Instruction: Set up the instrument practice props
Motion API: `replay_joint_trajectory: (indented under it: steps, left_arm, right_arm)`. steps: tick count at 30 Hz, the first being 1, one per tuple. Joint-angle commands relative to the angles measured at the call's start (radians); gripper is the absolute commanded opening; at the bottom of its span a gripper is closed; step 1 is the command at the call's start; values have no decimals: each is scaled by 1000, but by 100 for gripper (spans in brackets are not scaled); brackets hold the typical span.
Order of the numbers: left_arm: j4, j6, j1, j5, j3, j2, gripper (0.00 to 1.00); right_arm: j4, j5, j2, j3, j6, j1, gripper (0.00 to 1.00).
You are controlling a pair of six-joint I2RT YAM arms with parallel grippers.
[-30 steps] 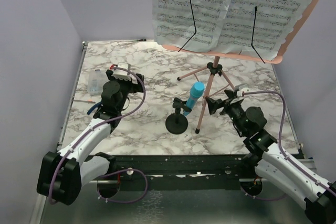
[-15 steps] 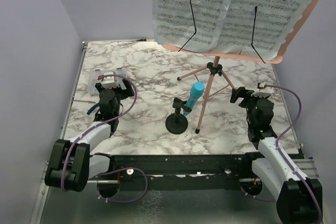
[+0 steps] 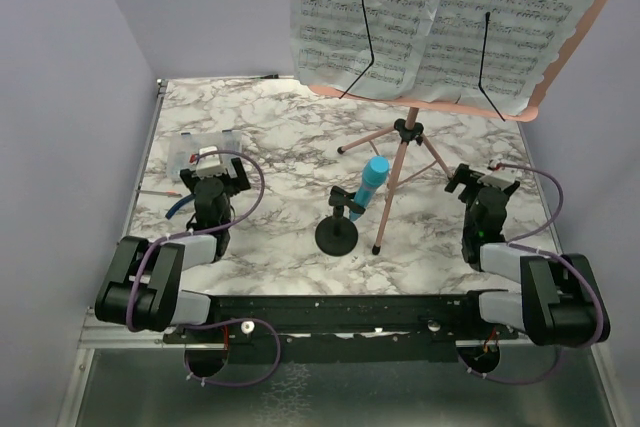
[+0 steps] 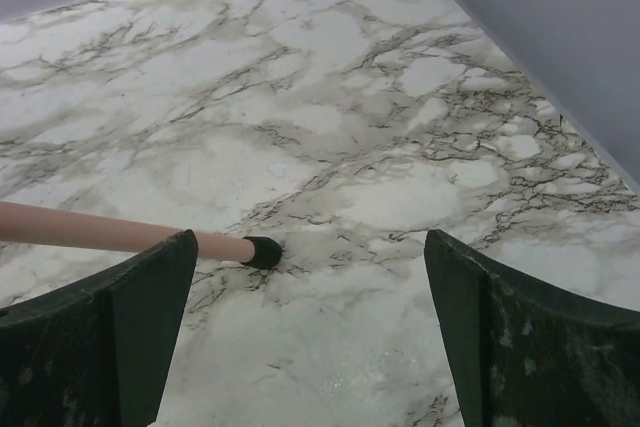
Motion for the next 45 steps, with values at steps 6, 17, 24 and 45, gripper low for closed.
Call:
replay_joint_trajectory:
  steps: [6,17,24,45]
  left_arm:
    - [277,120,-5,-86,-61,133,99]
    - [566,194,-11,-47,-100,339,99]
    - [483,193,-9,-34,-67,331,99]
    - [439,163,-13,-115,-41,335,99]
  right_arm:
    - [405,29,242,-32,-19,-20,100]
    - [563,-82,381,-37,-82,-21,100]
    - [346,-102,346,41,-63,-26,100]
    - [387,-98,357,32,-69,-27,100]
